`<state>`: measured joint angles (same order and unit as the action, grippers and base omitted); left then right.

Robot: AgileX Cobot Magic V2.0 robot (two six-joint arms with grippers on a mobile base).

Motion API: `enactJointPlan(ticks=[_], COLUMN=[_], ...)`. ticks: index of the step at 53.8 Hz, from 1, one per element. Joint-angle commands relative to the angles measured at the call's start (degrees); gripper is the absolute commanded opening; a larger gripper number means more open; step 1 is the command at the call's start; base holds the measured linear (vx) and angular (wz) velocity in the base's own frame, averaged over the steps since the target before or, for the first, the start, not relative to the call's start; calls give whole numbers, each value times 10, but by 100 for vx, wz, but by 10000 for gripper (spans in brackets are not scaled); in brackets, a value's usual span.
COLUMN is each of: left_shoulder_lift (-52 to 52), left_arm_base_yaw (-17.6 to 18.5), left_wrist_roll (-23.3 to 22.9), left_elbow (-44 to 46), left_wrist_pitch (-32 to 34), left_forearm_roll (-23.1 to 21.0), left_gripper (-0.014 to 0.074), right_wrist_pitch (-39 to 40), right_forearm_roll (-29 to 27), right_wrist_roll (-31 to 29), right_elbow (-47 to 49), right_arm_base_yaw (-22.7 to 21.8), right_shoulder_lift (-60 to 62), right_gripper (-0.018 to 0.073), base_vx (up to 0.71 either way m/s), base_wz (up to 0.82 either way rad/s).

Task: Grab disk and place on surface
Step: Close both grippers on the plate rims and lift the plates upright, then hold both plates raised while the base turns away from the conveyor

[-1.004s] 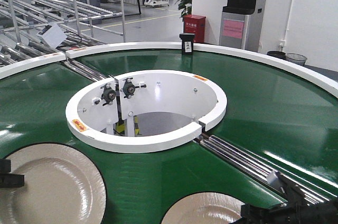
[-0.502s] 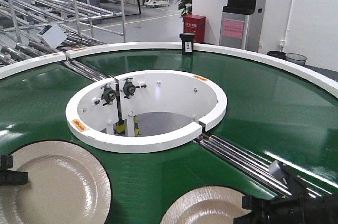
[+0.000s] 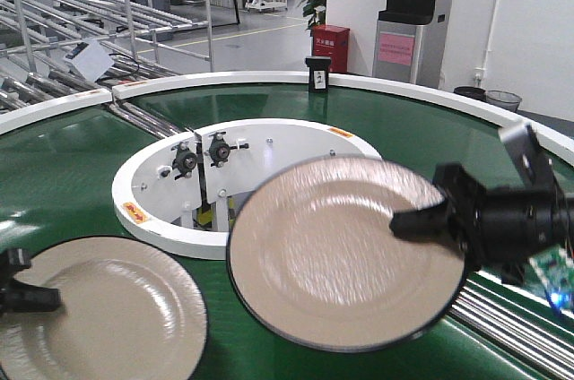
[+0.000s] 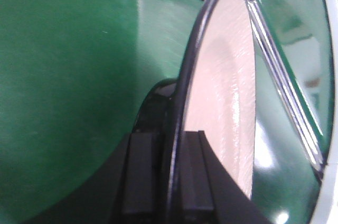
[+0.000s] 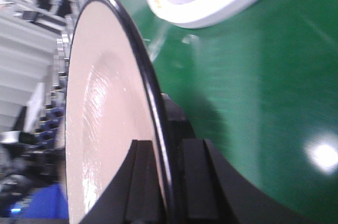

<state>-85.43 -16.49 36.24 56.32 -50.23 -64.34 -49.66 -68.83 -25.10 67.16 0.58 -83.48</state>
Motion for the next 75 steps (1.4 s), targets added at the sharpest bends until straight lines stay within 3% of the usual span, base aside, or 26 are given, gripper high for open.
enactJointPlan(ticks=[1, 13, 21, 28, 75], left_shoulder_lift=[24, 24, 24, 24, 24], left_arm_base_yaw=[40, 144, 182, 205, 207], left_wrist_roll=[-13, -13, -44, -57, -56], left_elbow=[17, 17, 17, 17, 17], left_wrist_pitch=[-20, -15, 4, 25, 25], left_forearm_roll=[-92, -200, -205, -206, -204], left_gripper=[-1, -1, -1, -1, -1], right_wrist_pitch=[-2, 62, 48, 44, 45], right_forearm_roll=[-49, -28, -29, -29, -30], right_wrist_roll=[39, 108, 157, 160, 158], right_elbow=[61, 145, 183, 196, 196], right_arm_base_yaw=[12, 104, 108, 108, 108], right_shoulder_lift=[16, -9, -10, -10, -10], right_gripper=[-7, -7, -7, -7, -8], base_vx=[0, 0, 0, 0, 0], base_wz=[0, 0, 0, 0, 0])
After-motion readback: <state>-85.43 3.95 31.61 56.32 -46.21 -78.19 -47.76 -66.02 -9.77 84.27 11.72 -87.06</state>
